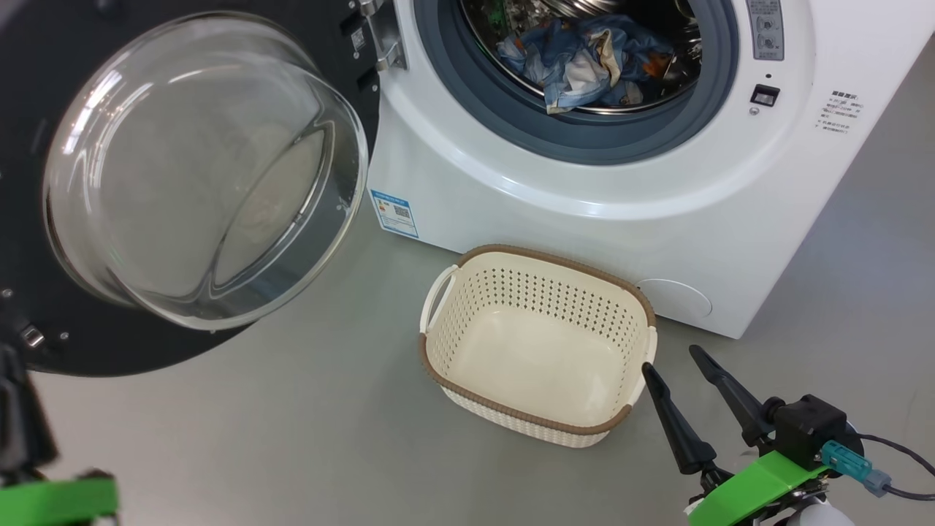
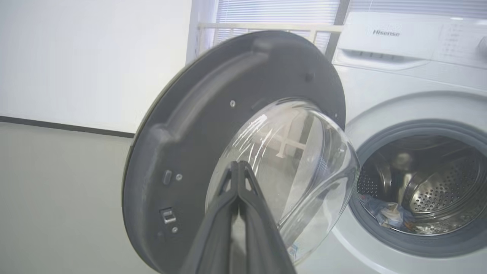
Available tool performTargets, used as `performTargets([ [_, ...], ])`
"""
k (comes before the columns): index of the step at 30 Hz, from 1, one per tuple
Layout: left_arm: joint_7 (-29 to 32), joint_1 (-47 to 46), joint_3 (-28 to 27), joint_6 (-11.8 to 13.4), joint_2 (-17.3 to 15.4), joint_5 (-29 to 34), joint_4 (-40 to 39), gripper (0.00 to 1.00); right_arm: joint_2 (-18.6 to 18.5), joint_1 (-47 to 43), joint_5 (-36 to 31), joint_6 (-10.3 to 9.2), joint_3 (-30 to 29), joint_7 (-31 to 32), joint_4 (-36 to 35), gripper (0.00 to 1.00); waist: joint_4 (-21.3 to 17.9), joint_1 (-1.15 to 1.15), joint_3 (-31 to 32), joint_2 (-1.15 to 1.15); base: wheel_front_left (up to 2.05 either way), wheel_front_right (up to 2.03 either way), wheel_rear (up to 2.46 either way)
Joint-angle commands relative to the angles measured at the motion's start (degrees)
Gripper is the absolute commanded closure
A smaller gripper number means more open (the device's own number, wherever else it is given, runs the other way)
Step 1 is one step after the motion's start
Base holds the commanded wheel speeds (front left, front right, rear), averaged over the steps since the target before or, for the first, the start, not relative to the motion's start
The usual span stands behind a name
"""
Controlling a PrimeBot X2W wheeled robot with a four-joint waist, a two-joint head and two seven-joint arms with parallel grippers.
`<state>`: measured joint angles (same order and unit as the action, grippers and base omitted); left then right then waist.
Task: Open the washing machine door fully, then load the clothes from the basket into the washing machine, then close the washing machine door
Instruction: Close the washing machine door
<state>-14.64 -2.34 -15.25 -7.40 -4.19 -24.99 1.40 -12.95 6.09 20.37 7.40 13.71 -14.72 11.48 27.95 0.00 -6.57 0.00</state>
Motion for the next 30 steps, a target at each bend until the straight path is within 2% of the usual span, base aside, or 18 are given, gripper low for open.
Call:
performTargets([
  [1,-0.36,-2.73,-2.51,-0.08,-3.1,-1.45,-2.09,1.0,-0.36,0.88,-0.16,0.09,0.76,-0.28,-1.64,0.0,-0.11,0.0,-0.17,0.0,0.0,0.0,0.0],
  [9,-0.36,-12.41,-4.99,-0.08,-17.3,-14.63,0.73,1.0,-0.41,0.96,-0.38,0.09,0.69,-0.28,-2.03,0.0,-0.77,0.0,-1.28,0.0,0.0,0.0,0.0],
  [13,-0.36,-18.23,-3.47,-0.08,-24.74,-19.23,6.47,1.0,-0.58,1.42,-0.54,0.09,0.76,-0.28,-2.14,0.0,-1.04,0.0,-2.31,0.0,0.0,0.0,0.0],
  [16,-0.31,-22.9,-1.73,-0.08,-29.14,-24.03,11.9,1.0,-0.84,1.86,-0.66,0.09,0.99,-0.28,-2.22,0.0,-1.38,0.0,-3.26,0.0,0.0,0.0,0.0],
  [23,8.46,-33.04,1.93,-0.08,-37.45,-39.49,25.47,1.0,-1.25,3.1,-0.71,0.09,2.01,-0.28,-2.05,0.0,-2.56,0.0,-4.85,0.0,0.0,0.0,0.0],
  [27,14.79,-37.95,2.16,-0.09,-40.08,-47.3,31.56,1.0,-1.42,3.49,-0.71,0.09,2.23,-0.28,-2.0,0.0,-2.79,0.0,-5.41,0.0,0.0,0.0,0.0],
  [30,18.31,-39.44,2.96,-0.09,-41.37,-49.28,34.48,1.0,-1.55,3.67,-0.7,0.09,2.29,-0.28,-1.98,0.0,-2.86,0.0,-5.79,0.0,0.0,0.0,0.0],
])
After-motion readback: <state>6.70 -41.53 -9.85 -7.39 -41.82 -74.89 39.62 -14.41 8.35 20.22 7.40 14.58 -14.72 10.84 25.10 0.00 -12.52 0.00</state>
